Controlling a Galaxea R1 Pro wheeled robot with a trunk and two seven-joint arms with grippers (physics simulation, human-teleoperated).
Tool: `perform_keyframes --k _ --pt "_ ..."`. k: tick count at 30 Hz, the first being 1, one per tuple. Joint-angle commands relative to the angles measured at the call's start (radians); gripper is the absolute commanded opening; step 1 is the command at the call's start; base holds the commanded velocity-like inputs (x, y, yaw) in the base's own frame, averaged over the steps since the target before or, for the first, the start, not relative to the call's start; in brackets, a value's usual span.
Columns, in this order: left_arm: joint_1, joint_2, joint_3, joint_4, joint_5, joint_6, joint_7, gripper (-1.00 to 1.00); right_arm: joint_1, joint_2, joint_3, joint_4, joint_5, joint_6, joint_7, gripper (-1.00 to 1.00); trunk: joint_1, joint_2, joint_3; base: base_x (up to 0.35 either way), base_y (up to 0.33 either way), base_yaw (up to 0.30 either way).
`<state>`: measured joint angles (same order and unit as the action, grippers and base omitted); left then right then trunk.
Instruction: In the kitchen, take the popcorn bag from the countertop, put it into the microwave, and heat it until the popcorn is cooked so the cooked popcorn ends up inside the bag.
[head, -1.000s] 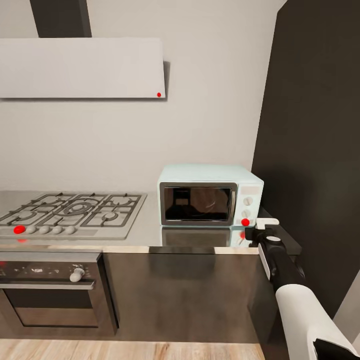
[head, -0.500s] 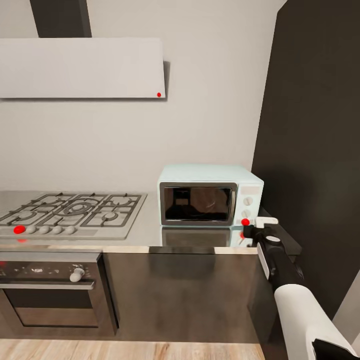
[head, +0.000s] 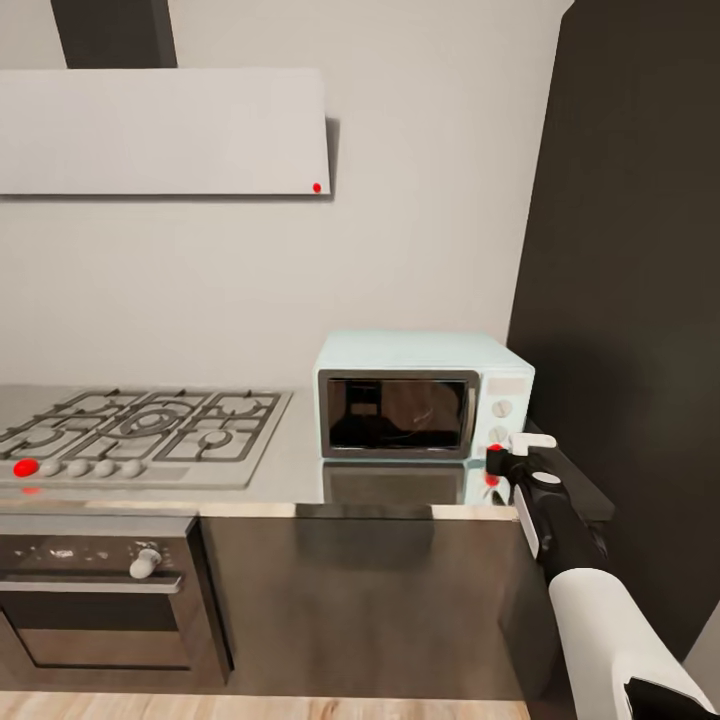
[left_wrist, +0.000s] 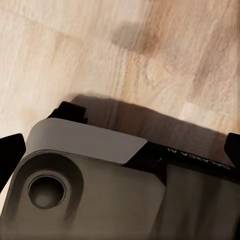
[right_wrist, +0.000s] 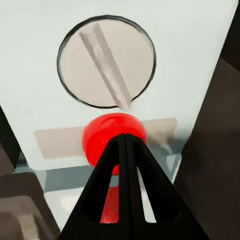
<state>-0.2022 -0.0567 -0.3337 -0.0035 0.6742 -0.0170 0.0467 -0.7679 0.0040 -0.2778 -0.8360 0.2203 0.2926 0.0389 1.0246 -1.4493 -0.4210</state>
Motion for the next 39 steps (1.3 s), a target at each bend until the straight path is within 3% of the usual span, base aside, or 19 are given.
perform_keyframes --k 1,19,29,39 --pt "-0.001 0.000 -0.008 -0.001 0.007 -0.002 0.004 1.00 -0.001 0.000 -0.002 -0.002 0.010 0.005 0.004 -1.00 0.000 -0.001 -0.001 0.191 0.000 0.000" --pt "-0.001 0.001 -0.008 -0.001 0.007 -0.004 0.004 1.00 -0.001 0.001 -0.001 0.000 0.011 0.005 0.004 -1.00 0.000 -0.001 -0.001 0.058 0.000 0.000" --pt "-0.001 -0.004 -0.008 0.000 0.007 -0.005 0.004 1.00 -0.001 -0.001 0.003 -0.003 0.016 0.010 0.007 -1.00 0.000 -0.001 -0.001 -0.323 0.000 0.000" --pt "-0.001 -0.005 -0.008 0.000 0.007 -0.005 0.004 1.00 -0.001 0.004 0.005 -0.071 0.014 0.052 0.009 -1.00 0.000 -0.001 -0.001 -0.347 0.000 0.000"
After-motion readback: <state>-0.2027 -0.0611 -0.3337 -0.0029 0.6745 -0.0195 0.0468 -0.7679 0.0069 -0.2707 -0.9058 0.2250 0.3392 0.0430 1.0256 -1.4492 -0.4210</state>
